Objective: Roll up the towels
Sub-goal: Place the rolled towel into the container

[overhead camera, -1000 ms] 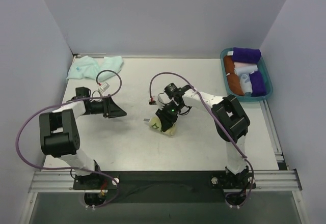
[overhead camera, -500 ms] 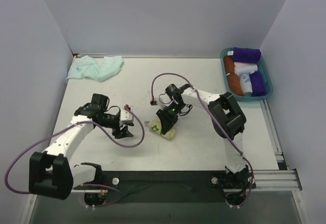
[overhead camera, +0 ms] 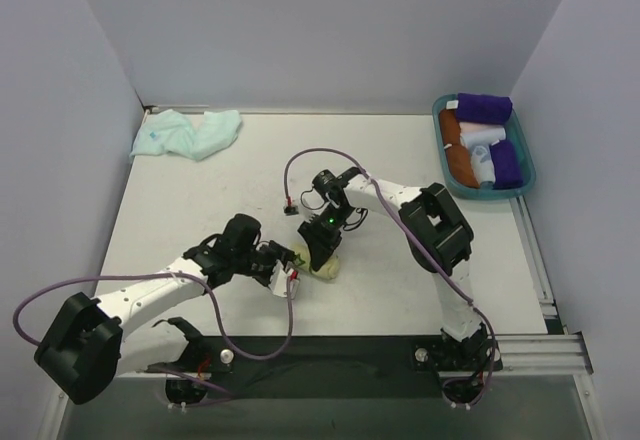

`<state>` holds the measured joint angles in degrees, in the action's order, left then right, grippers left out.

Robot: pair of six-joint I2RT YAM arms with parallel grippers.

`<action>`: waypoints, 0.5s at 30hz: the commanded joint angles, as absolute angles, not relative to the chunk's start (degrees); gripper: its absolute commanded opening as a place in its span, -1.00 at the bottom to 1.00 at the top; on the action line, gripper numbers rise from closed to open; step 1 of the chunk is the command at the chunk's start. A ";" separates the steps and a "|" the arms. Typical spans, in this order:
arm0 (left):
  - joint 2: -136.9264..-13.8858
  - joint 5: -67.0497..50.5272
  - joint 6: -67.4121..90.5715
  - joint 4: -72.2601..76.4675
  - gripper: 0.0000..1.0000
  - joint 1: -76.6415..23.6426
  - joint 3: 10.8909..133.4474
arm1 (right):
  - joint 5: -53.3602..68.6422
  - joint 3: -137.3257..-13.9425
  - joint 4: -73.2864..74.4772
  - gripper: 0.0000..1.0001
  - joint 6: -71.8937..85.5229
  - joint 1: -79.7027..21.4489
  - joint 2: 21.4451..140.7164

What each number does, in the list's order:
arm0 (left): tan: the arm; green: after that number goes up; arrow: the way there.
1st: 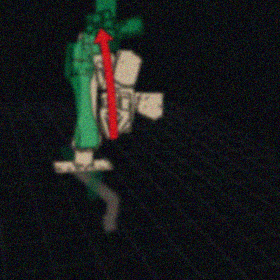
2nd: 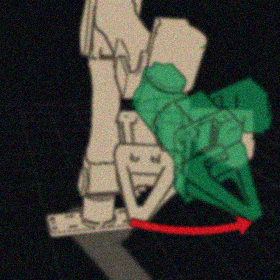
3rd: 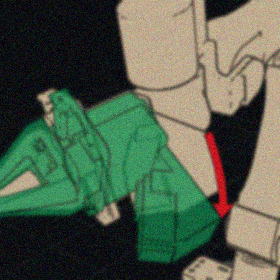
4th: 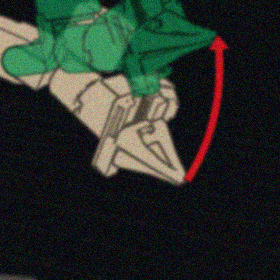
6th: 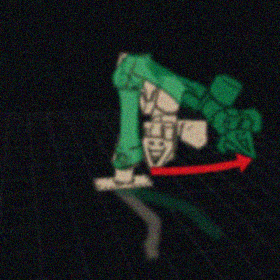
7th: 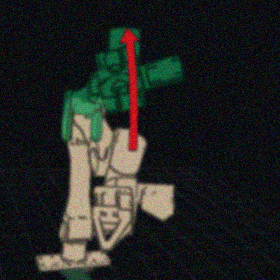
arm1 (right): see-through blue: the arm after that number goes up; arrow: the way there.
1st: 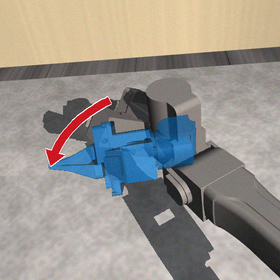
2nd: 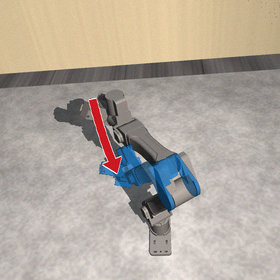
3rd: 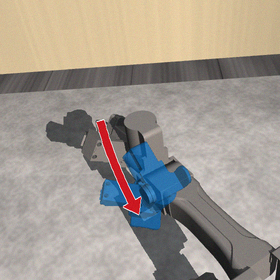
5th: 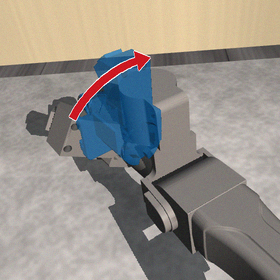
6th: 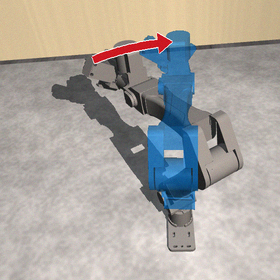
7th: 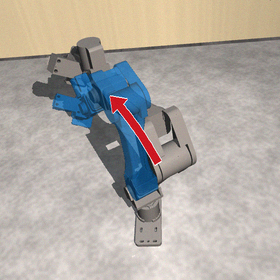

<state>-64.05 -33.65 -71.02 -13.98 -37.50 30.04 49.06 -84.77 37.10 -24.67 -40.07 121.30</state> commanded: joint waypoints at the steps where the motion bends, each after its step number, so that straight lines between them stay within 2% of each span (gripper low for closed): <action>1: -66.09 -29.01 -71.45 -0.89 0.18 -38.14 28.92 | 46.32 -84.73 41.04 -1.00 -26.89 -40.87 122.70; 11: -73.56 -28.22 -72.42 1.68 0.17 -40.07 29.44 | 46.58 -85.25 41.66 -0.99 -27.77 -41.66 122.52; 12: -74.35 -28.13 -72.33 0.45 0.07 -40.25 29.79 | 45.80 -85.34 41.66 -0.93 -27.69 -41.57 122.00; 15: -75.06 -27.95 -72.16 -4.74 -0.27 -40.78 30.58 | 43.78 -84.90 41.57 -0.46 -27.60 -41.57 120.33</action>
<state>-74.02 -28.05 -71.61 -0.49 -39.99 28.99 48.69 -84.86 38.35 -26.22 -40.97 121.30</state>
